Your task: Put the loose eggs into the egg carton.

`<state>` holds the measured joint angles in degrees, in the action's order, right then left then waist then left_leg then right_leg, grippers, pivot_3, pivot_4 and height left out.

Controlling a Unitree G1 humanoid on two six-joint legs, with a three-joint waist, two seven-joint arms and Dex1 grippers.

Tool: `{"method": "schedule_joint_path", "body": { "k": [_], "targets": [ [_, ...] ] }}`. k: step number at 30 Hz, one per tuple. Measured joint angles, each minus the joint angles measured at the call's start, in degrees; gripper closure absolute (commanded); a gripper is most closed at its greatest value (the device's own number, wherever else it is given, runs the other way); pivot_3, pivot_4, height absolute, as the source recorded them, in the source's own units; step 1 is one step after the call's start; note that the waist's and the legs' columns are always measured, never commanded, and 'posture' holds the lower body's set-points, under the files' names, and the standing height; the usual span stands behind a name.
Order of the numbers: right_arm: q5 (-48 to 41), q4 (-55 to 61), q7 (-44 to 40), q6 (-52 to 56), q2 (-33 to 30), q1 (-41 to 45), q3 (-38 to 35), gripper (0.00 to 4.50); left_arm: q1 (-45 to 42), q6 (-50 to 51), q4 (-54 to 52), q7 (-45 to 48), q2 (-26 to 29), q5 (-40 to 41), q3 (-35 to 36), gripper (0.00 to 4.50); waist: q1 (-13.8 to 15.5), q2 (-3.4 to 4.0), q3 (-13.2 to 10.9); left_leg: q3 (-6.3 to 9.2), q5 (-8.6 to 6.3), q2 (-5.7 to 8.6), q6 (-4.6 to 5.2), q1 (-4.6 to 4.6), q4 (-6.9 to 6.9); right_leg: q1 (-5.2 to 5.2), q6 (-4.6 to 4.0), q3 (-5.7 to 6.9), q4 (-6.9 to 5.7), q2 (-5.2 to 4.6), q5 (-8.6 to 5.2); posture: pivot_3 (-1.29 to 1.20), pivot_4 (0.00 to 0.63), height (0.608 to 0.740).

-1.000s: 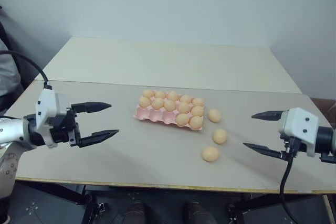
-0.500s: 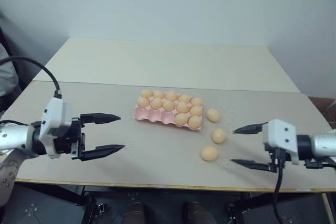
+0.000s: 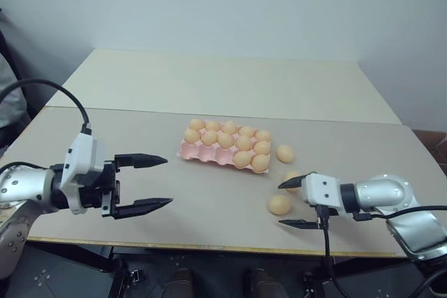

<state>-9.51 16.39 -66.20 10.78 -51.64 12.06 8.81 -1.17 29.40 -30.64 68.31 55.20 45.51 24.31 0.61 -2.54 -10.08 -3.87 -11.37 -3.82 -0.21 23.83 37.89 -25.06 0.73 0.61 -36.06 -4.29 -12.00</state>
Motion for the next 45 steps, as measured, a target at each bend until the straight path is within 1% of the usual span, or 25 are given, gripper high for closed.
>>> {"method": "schedule_joint_path", "body": {
  "k": [7,10,14,15,25,29,32,35,38,42,45],
  "targets": [
    [3.2,-4.5,0.3,-2.0,2.1,2.6,2.9,0.00,0.4,-0.6,-0.1,-0.8,0.1,-0.5,0.1,0.02,0.0,0.00,0.0,-0.01,0.00,0.00,0.00,-0.01,0.00,0.00,0.00,0.00,-0.01,0.01,0.00,0.00,0.150,0.740],
    [3.8,-5.5,0.1,-2.7,2.9,3.4,3.6,0.58,0.7,-0.7,-0.1,-1.0,0.1,-1.1,0.1,0.00,0.0,0.00,0.0,-0.01,0.00,-0.01,0.00,-0.01,0.00,0.00,0.00,0.00,-0.01,0.01,0.00,0.00,0.150,0.740],
    [3.8,-6.3,-0.1,-2.8,3.2,3.5,3.8,2.04,1.2,-0.7,-0.1,-1.3,0.1,-1.8,0.1,0.00,0.0,0.00,0.0,-0.01,0.00,0.00,0.00,0.00,0.00,0.00,0.00,0.00,-0.01,0.01,0.00,0.00,0.150,0.740],
    [3.8,-6.3,-0.1,-2.8,3.2,3.5,3.8,2.32,1.4,-0.8,-0.1,-1.3,0.1,-2.1,0.1,0.00,0.0,0.00,0.0,-0.01,0.00,-0.01,0.00,-0.01,0.00,0.00,0.00,0.00,-0.02,0.01,0.00,0.00,0.150,0.740],
    [3.3,-4.3,0.1,-2.8,3.3,3.6,3.5,2.32,2.6,-1.3,-0.1,-1.4,0.1,-3.9,0.2,0.00,0.0,0.01,0.0,-0.01,0.00,-0.01,0.00,-0.01,0.00,-0.01,0.00,0.00,-0.02,0.01,0.00,0.00,0.150,0.740],
    [0.1,0.1,1.5,-1.2,6.8,8.2,2.2,2.32,3.5,-2.4,0.0,-1.6,0.1,-5.0,0.4,0.00,-0.5,0.01,0.0,-0.01,0.00,-0.06,0.00,-0.03,0.00,-0.03,-0.01,0.00,-0.06,0.04,0.01,0.00,0.150,0.740],
    [0.8,-1.0,5.1,-0.9,13.2,15.1,3.1,2.32,4.0,-3.2,0.2,-2.1,-0.1,-5.4,0.8,0.00,-0.9,0.01,0.0,-0.02,0.00,-0.06,0.00,-0.02,0.00,-0.06,-0.01,-0.01,-0.07,0.04,0.02,0.00,0.150,0.740],
    [3.6,-6.3,8.3,-1.2,19.2,21.7,5.7,2.32,4.7,-3.4,0.5,-2.6,-0.3,-6.2,1.1,0.00,-1.3,0.01,0.0,-0.02,0.00,-0.05,0.00,0.00,-0.02,-0.06,-0.02,0.01,-0.07,0.05,0.03,0.00,0.150,0.740],
    [6.6,-13.6,10.2,-2.1,24.0,26.4,8.7,2.32,5.5,-3.6,1.2,-3.0,-0.6,-6.7,1.8,0.00,-1.2,0.01,0.0,-0.02,0.00,-0.04,0.00,0.04,-0.04,-0.08,0.04,0.01,-0.06,0.04,0.10,0.00,0.150,0.740],
    [10.1,-23.3,12.4,-5.4,28.9,29.8,11.5,2.32,6.3,-3.8,1.1,-4.2,-1.4,-7.1,2.3,0.00,-1.3,0.02,0.0,-0.02,0.00,-0.03,0.00,0.09,-0.04,-0.10,0.16,0.02,-0.04,0.02,0.24,0.00,0.150,0.740],
    [12.2,-29.7,13.8,-7.8,30.9,31.7,12.8,2.32,7.2,-3.8,0.1,-5.5,-2.2,-7.1,2.7,0.00,-1.4,0.02,0.0,-0.01,0.00,-0.05,0.00,0.09,-0.05,-0.11,0.15,0.03,-0.07,0.04,0.26,0.00,0.150,0.740]
  ]
}}
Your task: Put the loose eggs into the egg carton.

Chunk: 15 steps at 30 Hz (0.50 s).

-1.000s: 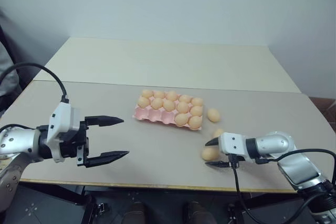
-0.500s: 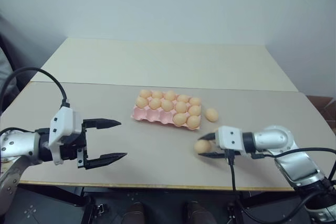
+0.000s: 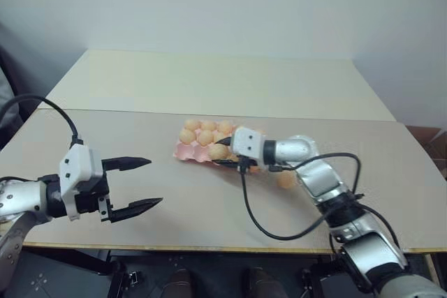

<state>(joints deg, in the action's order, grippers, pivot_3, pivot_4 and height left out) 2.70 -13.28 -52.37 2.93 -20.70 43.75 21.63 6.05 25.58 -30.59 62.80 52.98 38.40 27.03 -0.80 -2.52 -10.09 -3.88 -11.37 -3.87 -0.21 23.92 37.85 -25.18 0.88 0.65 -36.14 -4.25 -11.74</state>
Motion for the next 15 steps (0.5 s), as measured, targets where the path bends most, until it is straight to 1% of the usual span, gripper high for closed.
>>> {"method": "schedule_joint_path", "body": {
  "k": [1,4,6,7,12,15],
  "targets": [
    [0.6,-1.8,0.1,-0.7,0.5,0.3,0.1,1.81,0.6,0.0,-0.5,-0.5,-0.3,0.0,0.3,0.00,0.0,0.00,0.0,0.00,0.00,0.00,0.00,0.00,-0.01,0.00,-0.04,0.00,0.00,0.00,0.02,0.00,0.150,0.740],
    [0.8,-5.4,0.2,-1.9,1.4,1.2,0.1,0.93,1.6,0.0,-1.5,-1.7,-1.0,0.0,0.7,0.00,0.0,0.01,0.0,0.00,0.00,-0.01,0.00,0.00,-0.01,0.00,-0.26,0.00,0.00,0.01,0.17,0.00,0.150,0.740],
    [1.3,-6.3,0.2,-3.1,1.4,1.5,0.1,0.17,2.2,0.0,-2.4,-2.3,-1.1,0.0,1.0,0.00,0.0,0.01,0.0,0.00,0.00,-0.01,0.00,0.00,-0.02,-0.01,-0.27,0.00,0.00,0.01,0.18,0.00,0.150,0.740],
    [1.7,-6.5,0.3,-3.9,1.4,1.6,0.1,0.03,2.5,0.0,-2.6,-2.5,-1.2,0.0,1.2,0.00,0.0,0.02,0.0,0.00,0.00,-0.01,0.00,0.00,-0.02,-0.02,-0.27,0.00,0.00,0.01,0.18,0.00,0.150,0.740],
    [2.3,-5.8,0.4,-5.7,1.1,1.7,0.0,0.03,3.0,0.0,-2.6,-3.2,-1.2,0.0,1.3,0.00,0.0,0.02,0.0,0.00,0.00,-0.04,0.00,-0.01,-0.03,-0.03,-0.25,0.01,-0.01,0.03,0.16,0.00,0.150,0.740],
    [2.0,-1.3,-0.2,-5.3,-1.2,0.2,-0.6,0.03,2.9,0.0,-2.6,-3.2,-1.2,0.1,1.3,0.00,0.1,0.02,0.0,0.00,0.00,-0.02,0.00,0.00,-0.03,-0.02,-0.25,0.02,0.01,0.01,0.16,0.00,0.150,0.740]
  ]
}}
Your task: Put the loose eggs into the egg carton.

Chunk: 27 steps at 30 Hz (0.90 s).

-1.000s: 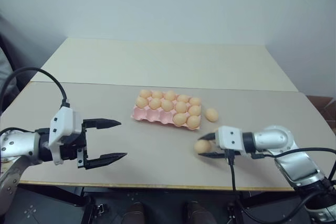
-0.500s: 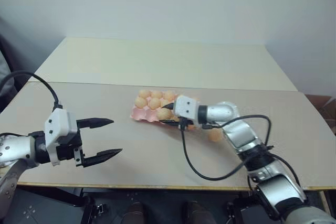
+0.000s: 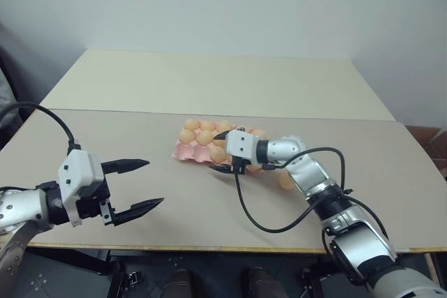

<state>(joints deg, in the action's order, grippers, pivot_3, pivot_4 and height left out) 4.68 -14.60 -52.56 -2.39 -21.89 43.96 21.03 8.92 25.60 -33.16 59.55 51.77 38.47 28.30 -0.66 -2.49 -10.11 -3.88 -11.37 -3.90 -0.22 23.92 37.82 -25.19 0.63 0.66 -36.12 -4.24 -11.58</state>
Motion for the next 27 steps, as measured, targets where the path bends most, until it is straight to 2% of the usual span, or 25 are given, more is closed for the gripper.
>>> {"method": "schedule_joint_path", "body": {
  "k": [4,6,12,21,27],
  "targets": [
    [-4.1,10.6,-4.3,4.1,-7.3,-6.1,-3.4,0.03,-0.6,0.0,0.2,0.0,0.0,0.0,-0.2,0.00,0.4,0.00,0.0,-0.01,0.00,0.05,0.00,0.06,-0.01,0.00,-0.01,0.01,0.07,-0.07,-0.01,0.00,0.150,0.740],
    [-6.3,15.4,-6.4,6.9,-11.2,-9.2,-5.4,0.03,-1.5,-0.1,0.3,0.1,0.1,0.0,-0.5,0.00,0.5,0.00,0.0,-0.02,0.00,0.04,0.00,0.06,-0.01,-0.01,0.28,0.01,0.06,-0.06,-0.22,0.00,0.150,0.740],
    [-11.6,27.3,-9.9,15.9,-24.7,-20.8,-14.6,0.03,-4.0,-0.4,1.5,1.4,0.2,0.0,-2.9,0.00,0.7,0.01,0.0,-0.04,-0.01,0.01,-0.01,-0.06,-0.01,0.01,0.03,0.00,0.01,-0.03,-0.39,0.00,0.150,0.740],
    [-22.0,39.1,-13.8,26.2,-37.4,-34.9,-33.5,0.03,-6.1,-0.9,4.2,3.5,0.9,-0.2,-4.2,0.00,1.2,0.02,0.0,-0.05,-0.02,0.03,-0.02,-0.08,-0.01,0.04,0.03,-0.04,0.07,-0.08,-0.41,0.00,0.150,0.740],
    [-24.1,41.2,-16.0,27.5,-40.0,-42.2,-42.1,0.03,-6.8,-1.6,5.2,4.3,1.8,-0.2,-4.4,0.00,1.3,0.01,0.0,-0.05,-0.03,0.04,-0.04,-0.07,-0.01,0.04,0.02,-0.04,0.09,-0.09,-0.43,0.00,0.150,0.740]
  ]
}}
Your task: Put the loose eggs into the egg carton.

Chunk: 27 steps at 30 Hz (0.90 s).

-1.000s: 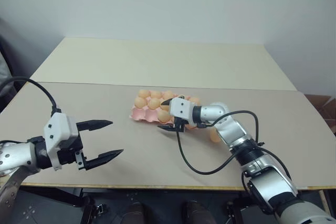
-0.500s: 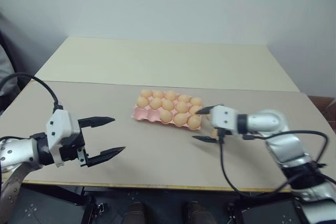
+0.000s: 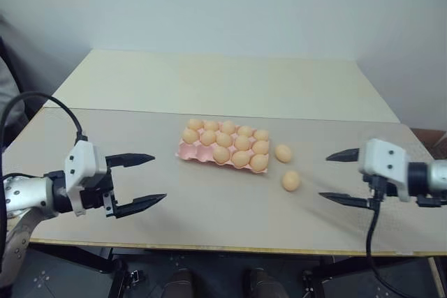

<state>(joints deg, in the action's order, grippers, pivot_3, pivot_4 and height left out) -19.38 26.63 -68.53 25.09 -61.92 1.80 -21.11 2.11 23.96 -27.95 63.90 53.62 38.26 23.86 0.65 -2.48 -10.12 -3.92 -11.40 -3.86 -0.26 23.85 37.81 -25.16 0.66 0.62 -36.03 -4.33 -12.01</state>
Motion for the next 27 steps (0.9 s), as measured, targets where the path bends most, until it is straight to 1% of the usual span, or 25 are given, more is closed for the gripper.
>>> {"method": "schedule_joint_path", "body": {
  "k": [2,12,16,20,27],
  "targets": [
    [0.0,0.0,-0.2,0.0,-0.3,-1.1,-0.5,0.03,-0.2,-0.2,0.1,0.1,0.0,0.0,0.0,0.00,0.0,0.00,0.0,0.00,0.00,0.00,0.00,-0.01,0.00,0.00,0.00,-0.01,0.00,0.00,0.00,0.00,0.150,0.740],
    [-0.1,0.0,-0.2,-0.3,-0.5,-1.1,-0.7,0.03,-0.9,-0.2,0.6,0.4,0.3,0.0,0.0,0.00,0.0,0.00,0.0,0.00,0.00,0.01,0.00,0.00,0.00,0.01,0.00,0.00,0.01,0.00,0.00,0.00,0.150,0.740],
    [0.0,-0.2,0.4,-1.1,-0.5,0.1,0.2,0.03,-1.6,-0.2,0.7,0.7,0.3,0.0,0.0,0.00,-0.1,0.00,0.0,0.00,0.00,0.00,0.00,-0.01,0.00,0.01,0.00,-0.01,0.00,0.01,0.00,0.00,0.150,0.740],
    [0.6,-1.9,2.7,-1.9,1.0,4.3,5.4,0.03,-1.9,-0.1,0.9,1.1,0.4,0.1,-0.2,0.00,-0.3,-0.01,0.0,0.00,0.00,0.00,0.00,0.00,0.00,-0.01,0.00,0.00,0.01,0.01,-0.01,0.00,0.150,0.740],
    [6.1,-11.7,5.1,-5.9,7.9,14.1,19.6,0.03,-2.4,0.1,0.9,1.4,0.5,0.1,-1.5,0.00,-0.3,0.00,0.0,-0.01,0.02,0.01,0.04,0.02,0.00,-0.02,0.00,-0.02,-0.01,0.03,0.00,0.00,0.150,0.740]
  ]
}}
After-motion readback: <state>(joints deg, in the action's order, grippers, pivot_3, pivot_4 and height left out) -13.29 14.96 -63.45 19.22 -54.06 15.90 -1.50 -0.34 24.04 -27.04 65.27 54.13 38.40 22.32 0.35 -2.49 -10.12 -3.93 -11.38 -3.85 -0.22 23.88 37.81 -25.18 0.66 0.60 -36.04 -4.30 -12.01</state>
